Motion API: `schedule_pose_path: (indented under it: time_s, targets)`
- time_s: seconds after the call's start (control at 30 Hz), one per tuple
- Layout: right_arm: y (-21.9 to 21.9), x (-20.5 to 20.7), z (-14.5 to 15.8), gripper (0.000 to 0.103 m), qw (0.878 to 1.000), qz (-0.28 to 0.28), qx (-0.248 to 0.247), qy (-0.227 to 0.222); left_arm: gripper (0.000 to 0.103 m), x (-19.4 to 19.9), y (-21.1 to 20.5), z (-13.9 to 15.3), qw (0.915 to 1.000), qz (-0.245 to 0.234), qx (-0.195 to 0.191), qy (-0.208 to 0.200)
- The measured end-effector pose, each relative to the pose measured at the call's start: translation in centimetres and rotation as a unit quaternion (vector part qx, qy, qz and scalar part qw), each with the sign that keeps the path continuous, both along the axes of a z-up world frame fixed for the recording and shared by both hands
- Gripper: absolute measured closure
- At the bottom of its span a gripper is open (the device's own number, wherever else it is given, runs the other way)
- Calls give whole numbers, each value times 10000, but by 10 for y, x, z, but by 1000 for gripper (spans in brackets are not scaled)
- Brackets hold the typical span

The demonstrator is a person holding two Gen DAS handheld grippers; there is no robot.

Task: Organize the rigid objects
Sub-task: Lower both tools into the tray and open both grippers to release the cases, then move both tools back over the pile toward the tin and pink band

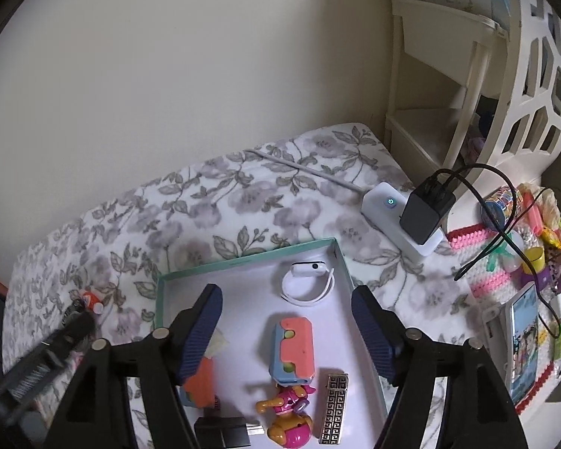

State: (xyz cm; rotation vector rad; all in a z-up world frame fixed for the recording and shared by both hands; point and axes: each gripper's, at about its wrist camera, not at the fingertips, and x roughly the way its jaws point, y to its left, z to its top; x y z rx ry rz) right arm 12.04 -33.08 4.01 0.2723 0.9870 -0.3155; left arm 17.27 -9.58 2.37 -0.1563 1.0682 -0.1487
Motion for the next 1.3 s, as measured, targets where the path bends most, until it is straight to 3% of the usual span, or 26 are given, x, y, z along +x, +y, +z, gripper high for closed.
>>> schedule_pose_path:
  time_s: [0.4, 0.8, 0.9, 1.3]
  targets:
    - [17, 9, -13, 5, 9995, 231, -167, 134, 9, 11, 41, -5, 9991, 412, 71, -8]
    - [44, 22, -24, 2, 9980, 493, -300, 266, 8, 20, 94, -12, 9957, 883, 278, -37]
    - [59, 26, -28, 2, 9971, 654, -260, 274, 0, 21, 112, -12, 9943, 999, 365, -78]
    - [137, 40, -49, 2, 9890, 1453, 23, 276, 0, 16, 192, -25, 9842, 1750, 256, 95]
